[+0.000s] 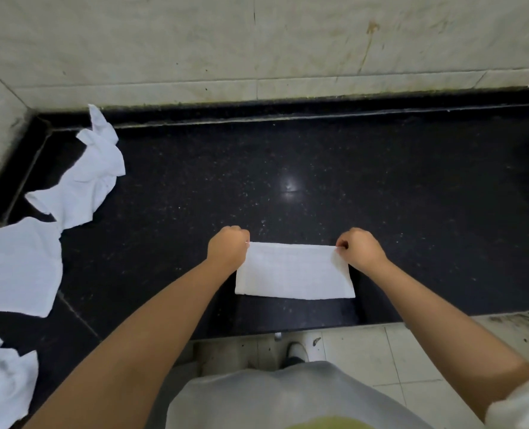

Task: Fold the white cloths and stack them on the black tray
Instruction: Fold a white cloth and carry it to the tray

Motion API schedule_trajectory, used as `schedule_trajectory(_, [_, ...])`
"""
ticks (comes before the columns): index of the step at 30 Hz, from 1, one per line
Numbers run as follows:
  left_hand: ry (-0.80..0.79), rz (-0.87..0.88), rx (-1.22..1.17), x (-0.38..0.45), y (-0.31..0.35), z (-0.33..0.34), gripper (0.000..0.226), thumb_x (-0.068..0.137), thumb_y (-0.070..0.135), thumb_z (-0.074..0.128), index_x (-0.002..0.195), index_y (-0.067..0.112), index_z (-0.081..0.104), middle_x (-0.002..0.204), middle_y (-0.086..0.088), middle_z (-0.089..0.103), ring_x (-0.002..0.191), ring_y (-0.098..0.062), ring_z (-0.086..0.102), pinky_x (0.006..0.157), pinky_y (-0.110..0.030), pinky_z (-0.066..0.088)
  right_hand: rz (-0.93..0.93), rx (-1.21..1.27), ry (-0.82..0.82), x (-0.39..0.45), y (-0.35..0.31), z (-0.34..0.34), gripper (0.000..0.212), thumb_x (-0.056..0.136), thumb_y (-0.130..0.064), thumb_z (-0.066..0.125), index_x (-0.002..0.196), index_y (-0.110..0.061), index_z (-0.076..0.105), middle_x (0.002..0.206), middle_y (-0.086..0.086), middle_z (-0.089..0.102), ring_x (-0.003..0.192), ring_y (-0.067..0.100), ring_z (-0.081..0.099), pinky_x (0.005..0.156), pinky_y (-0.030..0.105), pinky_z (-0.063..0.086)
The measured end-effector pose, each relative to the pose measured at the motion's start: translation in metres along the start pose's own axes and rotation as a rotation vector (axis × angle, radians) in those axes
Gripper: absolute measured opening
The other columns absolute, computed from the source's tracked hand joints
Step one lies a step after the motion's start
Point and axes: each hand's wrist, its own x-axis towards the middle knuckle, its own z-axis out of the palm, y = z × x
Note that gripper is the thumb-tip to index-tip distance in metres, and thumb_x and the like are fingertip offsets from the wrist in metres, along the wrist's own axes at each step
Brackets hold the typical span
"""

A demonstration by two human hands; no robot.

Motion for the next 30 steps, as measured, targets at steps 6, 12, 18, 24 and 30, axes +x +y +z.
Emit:
schedule_trajectory(6, [-0.025,0.042,0.084,0.003,-0.004,0.014,0.019,0.096,0.013,0.044,0.107,0.009,0.058,0.110,-0.006,0.058,0.101,-0.021,0.054,0.083,-0.031,0.050,0.001,-0.064,-0.030,-0.001,-0.004,0.009,0.023,0.088,-0.001,0.044,0.096,-0.002,0.065,0.108,0.013,0.057,0.096,0.028,0.056,0.074,0.033,0.047])
schedule_trajectory(12, [-0.037,0.099,0.148,0.001,-0.005,0.018,0.022,0.093,0.009,0.045,0.115,0.011,0.047,0.116,-0.005,0.053,0.106,-0.019,0.050,0.083,-0.028,0.046,-0.045,-0.071,-0.096,0.003,-0.002,0.005,0.018,0.086,-0.001,0.044,0.100,-0.005,0.056,0.105,0.011,0.057,0.085,0.021,0.050,0.071,0.030,0.042])
schedule_trajectory(18, [-0.068,0.175,0.164,-0.006,-0.004,0.005,0.017,0.091,0.008,0.047,0.105,0.003,0.056,0.108,-0.008,0.047,0.102,-0.023,0.048,0.067,-0.026,0.039,-0.176,-0.194,-0.169,0.009,-0.003,-0.013,0.028,0.087,-0.003,0.042,0.105,-0.004,0.064,0.096,0.007,0.045,0.101,0.029,0.054,0.078,0.032,0.044])
schedule_trajectory(24, [0.454,0.185,-0.071,-0.003,-0.012,-0.052,0.039,0.084,0.029,0.038,0.093,0.006,0.068,0.096,-0.014,0.063,0.085,-0.033,0.061,0.068,-0.037,0.050,-0.372,-0.028,0.455,0.007,-0.013,-0.060,0.015,0.072,0.006,0.061,0.081,0.001,0.072,0.083,0.023,0.064,0.079,0.041,0.058,0.071,0.031,0.044])
schedule_trajectory(30, [0.513,0.436,0.221,-0.025,-0.022,-0.029,0.014,0.069,0.009,0.053,0.059,0.010,0.064,0.061,-0.008,0.062,0.054,-0.027,0.059,0.044,-0.029,0.044,-0.433,0.095,0.559,-0.018,-0.002,-0.023,0.015,0.062,0.004,0.056,0.067,-0.002,0.070,0.077,0.018,0.067,0.070,0.038,0.060,0.068,0.028,0.048])
